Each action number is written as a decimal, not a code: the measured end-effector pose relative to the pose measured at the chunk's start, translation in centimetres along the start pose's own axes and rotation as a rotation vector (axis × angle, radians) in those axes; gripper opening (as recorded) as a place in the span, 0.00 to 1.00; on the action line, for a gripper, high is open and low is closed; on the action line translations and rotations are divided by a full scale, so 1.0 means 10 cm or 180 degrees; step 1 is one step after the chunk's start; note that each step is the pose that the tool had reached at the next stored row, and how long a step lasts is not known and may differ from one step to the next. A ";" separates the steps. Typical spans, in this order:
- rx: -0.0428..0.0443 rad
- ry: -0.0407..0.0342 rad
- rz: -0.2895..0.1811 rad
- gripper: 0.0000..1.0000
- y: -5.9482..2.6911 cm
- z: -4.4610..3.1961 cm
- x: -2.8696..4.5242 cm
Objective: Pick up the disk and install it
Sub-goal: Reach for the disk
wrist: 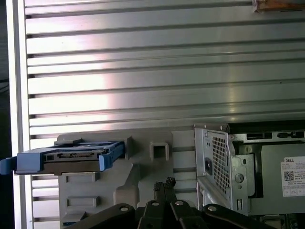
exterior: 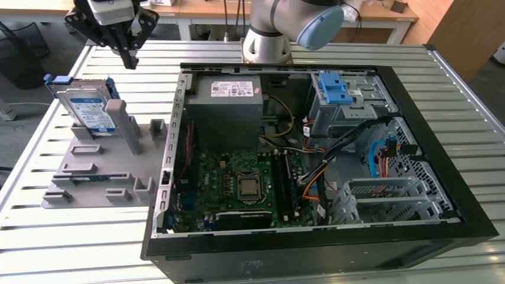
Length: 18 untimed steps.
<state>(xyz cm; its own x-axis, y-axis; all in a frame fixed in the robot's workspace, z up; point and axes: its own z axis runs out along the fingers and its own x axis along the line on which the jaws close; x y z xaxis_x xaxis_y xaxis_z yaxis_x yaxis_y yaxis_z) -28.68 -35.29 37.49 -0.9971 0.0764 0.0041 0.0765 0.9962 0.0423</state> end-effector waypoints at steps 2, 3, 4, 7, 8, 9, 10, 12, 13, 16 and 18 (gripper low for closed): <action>0.0000 0.0000 0.0000 0.11 -0.002 0.000 0.028; 0.0000 0.0000 -0.0001 0.11 -0.003 0.000 0.047; 0.0000 0.0000 -0.0001 0.11 -0.004 0.000 0.069; 0.0000 0.0000 0.0000 0.11 -0.004 0.002 0.141; 0.0000 0.0000 0.0000 0.11 -0.003 0.002 0.165; 0.0000 0.0001 0.0000 0.11 0.001 0.003 0.188; 0.0000 0.0002 0.0000 0.11 0.011 0.004 0.216; 0.0000 0.0004 -0.0001 0.11 0.051 0.011 0.273; 0.0000 0.0005 0.0000 0.11 0.071 0.015 0.304; 0.0001 0.0007 -0.0001 0.11 0.103 0.027 0.427; 0.0001 0.0007 0.0000 0.11 0.112 0.034 0.518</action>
<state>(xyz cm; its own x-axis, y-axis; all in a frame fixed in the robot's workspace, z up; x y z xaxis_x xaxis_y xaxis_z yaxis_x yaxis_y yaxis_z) -33.77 -33.76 37.22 -0.9971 0.0763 0.0064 0.0765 0.9962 0.0422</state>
